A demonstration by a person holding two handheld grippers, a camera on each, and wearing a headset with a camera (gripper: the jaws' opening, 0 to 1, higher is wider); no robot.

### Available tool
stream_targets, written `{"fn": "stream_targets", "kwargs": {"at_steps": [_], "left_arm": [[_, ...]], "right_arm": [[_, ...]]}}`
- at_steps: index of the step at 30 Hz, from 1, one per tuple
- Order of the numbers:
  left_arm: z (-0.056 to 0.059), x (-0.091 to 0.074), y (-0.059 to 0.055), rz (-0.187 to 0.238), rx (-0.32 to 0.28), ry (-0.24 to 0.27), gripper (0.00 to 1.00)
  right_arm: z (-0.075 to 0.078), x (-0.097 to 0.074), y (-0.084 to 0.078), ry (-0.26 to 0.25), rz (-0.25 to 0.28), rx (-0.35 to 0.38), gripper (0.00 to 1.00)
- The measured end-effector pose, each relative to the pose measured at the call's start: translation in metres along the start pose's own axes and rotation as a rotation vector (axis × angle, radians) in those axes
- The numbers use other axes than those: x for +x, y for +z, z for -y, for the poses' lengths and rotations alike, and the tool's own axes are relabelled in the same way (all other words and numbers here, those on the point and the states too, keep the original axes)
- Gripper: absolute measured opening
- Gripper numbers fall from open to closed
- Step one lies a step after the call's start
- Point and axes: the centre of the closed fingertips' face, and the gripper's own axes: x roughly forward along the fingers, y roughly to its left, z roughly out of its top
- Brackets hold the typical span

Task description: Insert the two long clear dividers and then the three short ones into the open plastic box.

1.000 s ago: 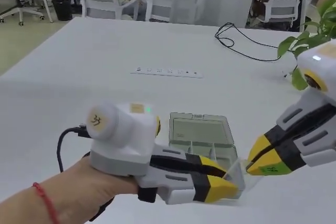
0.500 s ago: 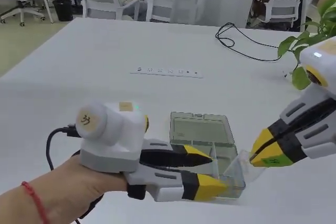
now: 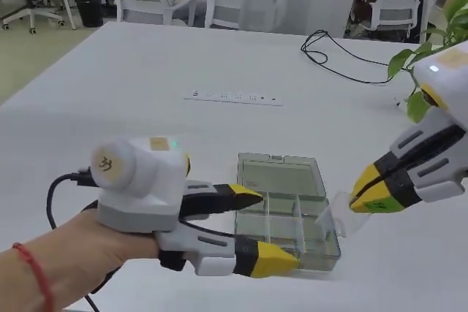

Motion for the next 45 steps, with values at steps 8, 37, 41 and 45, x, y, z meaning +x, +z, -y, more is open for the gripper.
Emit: {"fn": "stream_targets", "kwargs": {"at_steps": [8,37,41,45], "left_arm": [[-0.01,-0.003,-0.014,-0.045,0.019,0.029,0.78],[-0.038,-0.015,-0.043,-0.093,-0.004,0.107,1.0],[-0.038,-0.015,-0.043,-0.087,-0.01,0.108,1.0],[-0.038,-0.015,-0.043,-0.085,-0.012,0.108,1.0]], "right_arm": [[0.024,0.005,-0.013,-0.047,-0.044,0.004,0.03],[0.085,0.065,-0.074,-0.127,-0.239,-0.049,0.03],[0.081,0.067,-0.074,-0.121,-0.246,-0.045,0.03],[0.085,0.068,-0.075,-0.123,-0.247,-0.042,0.03]]}}
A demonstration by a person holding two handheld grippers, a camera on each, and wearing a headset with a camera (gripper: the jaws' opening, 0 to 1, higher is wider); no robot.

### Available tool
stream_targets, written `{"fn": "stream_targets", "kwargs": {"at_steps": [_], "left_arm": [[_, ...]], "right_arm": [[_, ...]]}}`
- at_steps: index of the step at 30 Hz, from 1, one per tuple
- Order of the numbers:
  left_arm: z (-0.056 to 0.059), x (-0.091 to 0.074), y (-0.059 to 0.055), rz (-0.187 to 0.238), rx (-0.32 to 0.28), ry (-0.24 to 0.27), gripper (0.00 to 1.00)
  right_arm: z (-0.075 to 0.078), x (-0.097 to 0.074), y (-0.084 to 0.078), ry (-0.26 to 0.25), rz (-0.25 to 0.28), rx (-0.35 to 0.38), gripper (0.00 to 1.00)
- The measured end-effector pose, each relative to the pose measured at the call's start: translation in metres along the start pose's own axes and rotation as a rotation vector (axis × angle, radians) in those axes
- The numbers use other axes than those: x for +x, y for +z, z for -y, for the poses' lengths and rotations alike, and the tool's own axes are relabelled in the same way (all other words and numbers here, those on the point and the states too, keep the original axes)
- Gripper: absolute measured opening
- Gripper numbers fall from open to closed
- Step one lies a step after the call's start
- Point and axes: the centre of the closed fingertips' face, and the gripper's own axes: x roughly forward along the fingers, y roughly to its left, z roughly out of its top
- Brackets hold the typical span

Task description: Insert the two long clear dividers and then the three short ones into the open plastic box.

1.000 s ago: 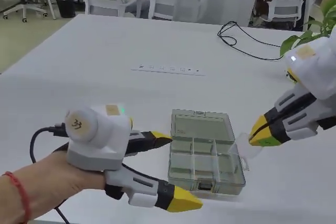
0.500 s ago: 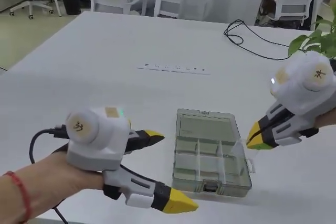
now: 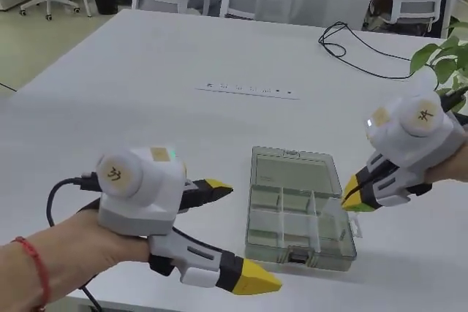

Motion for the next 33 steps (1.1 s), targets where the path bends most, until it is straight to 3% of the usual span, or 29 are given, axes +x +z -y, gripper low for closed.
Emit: {"fn": "stream_targets", "kwargs": {"at_steps": [20,33], "left_arm": [[-0.001,0.0,0.0,0.009,-0.01,0.004,1.0],[-0.002,0.0,0.001,0.013,-0.015,0.004,1.0]], "right_arm": [[-0.002,0.012,0.0,0.032,-0.027,0.015,0.03],[0.001,0.019,-0.005,0.042,-0.014,0.008,0.03]]}}
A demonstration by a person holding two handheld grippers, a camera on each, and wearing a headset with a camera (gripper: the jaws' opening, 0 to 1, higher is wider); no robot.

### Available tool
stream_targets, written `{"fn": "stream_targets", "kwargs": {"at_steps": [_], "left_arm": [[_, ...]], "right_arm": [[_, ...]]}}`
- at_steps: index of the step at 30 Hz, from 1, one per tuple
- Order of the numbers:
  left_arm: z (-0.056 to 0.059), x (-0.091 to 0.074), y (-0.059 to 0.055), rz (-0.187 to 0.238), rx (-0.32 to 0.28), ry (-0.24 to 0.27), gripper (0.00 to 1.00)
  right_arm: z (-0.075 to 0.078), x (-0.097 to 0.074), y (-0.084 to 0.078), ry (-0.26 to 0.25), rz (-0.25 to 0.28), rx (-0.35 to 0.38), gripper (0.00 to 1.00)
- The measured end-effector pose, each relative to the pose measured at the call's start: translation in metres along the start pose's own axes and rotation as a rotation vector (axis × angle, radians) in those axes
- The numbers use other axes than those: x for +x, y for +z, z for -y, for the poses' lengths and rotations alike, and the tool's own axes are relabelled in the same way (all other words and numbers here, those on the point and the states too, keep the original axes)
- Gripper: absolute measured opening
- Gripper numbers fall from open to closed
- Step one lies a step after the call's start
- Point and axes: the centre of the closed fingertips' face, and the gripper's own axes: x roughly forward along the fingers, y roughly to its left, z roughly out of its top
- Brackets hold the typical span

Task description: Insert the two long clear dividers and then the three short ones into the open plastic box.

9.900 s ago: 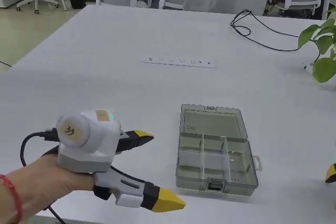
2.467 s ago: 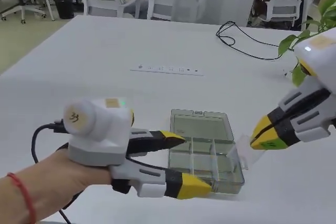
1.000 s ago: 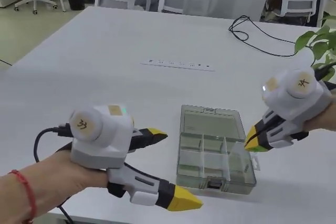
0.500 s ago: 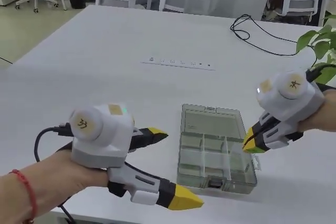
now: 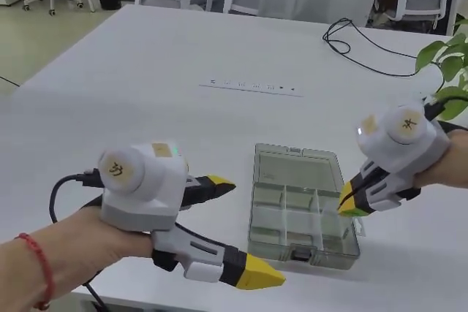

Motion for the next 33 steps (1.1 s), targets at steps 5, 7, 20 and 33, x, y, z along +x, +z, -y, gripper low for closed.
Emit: {"fn": "stream_targets", "kwargs": {"at_steps": [5,7,20,33], "left_arm": [[-0.001,0.0,0.0,0.001,-0.001,0.0,1.0],[-0.001,0.0,0.0,0.0,-0.001,0.0,1.0],[-0.002,0.001,-0.001,0.0,-0.005,-0.002,1.0],[-0.005,0.002,-0.001,-0.002,-0.007,-0.002,1.0]], "right_arm": [[0.004,0.004,-0.004,0.002,0.011,-0.007,0.03],[0.005,0.006,-0.005,0.004,0.013,-0.003,0.03],[0.007,0.023,-0.013,-0.002,0.005,-0.003,0.03],[0.006,0.03,-0.016,0.004,-0.003,0.011,0.03]]}}
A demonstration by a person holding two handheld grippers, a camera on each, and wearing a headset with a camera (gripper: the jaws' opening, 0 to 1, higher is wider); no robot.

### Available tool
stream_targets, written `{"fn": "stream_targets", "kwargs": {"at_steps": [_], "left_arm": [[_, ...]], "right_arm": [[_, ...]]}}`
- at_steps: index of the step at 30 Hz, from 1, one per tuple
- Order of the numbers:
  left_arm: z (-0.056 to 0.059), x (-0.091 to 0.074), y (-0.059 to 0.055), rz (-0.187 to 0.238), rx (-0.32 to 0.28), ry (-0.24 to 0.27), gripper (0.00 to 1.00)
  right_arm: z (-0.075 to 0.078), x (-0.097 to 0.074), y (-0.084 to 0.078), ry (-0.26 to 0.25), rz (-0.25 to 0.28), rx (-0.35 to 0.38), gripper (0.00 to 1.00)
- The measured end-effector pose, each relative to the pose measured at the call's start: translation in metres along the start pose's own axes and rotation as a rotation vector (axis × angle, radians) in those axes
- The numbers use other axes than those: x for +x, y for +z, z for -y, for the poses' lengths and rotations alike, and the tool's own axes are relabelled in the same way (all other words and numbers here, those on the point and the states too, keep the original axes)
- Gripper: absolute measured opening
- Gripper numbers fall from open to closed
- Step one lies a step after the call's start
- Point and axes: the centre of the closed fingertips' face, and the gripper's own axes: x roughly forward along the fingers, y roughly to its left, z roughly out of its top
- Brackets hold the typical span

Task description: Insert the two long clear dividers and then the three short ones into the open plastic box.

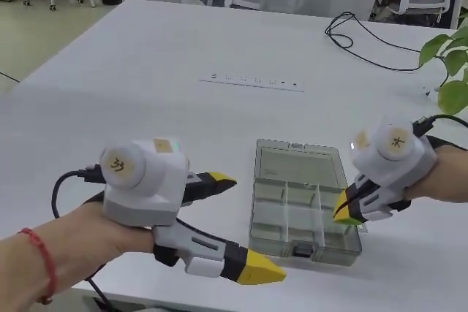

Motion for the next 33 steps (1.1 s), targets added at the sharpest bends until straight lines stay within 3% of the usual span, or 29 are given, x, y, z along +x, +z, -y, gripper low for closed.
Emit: {"fn": "stream_targets", "kwargs": {"at_steps": [8,15,26,33], "left_arm": [[-0.001,0.001,0.0,-0.003,0.0,-0.001,1.0],[-0.001,0.0,0.001,-0.003,0.002,-0.001,1.0],[-0.004,-0.005,0.001,-0.009,0.008,0.011,1.0],[-0.005,-0.009,0.003,-0.016,0.02,0.019,1.0]], "right_arm": [[-0.001,0.0,0.001,-0.004,-0.004,0.002,0.03],[0.001,-0.011,0.003,-0.029,0.026,0.025,0.08],[-0.002,-0.049,0.008,-0.099,0.128,0.085,0.17],[-0.015,-0.075,0.005,-0.153,0.18,0.118,0.25]]}}
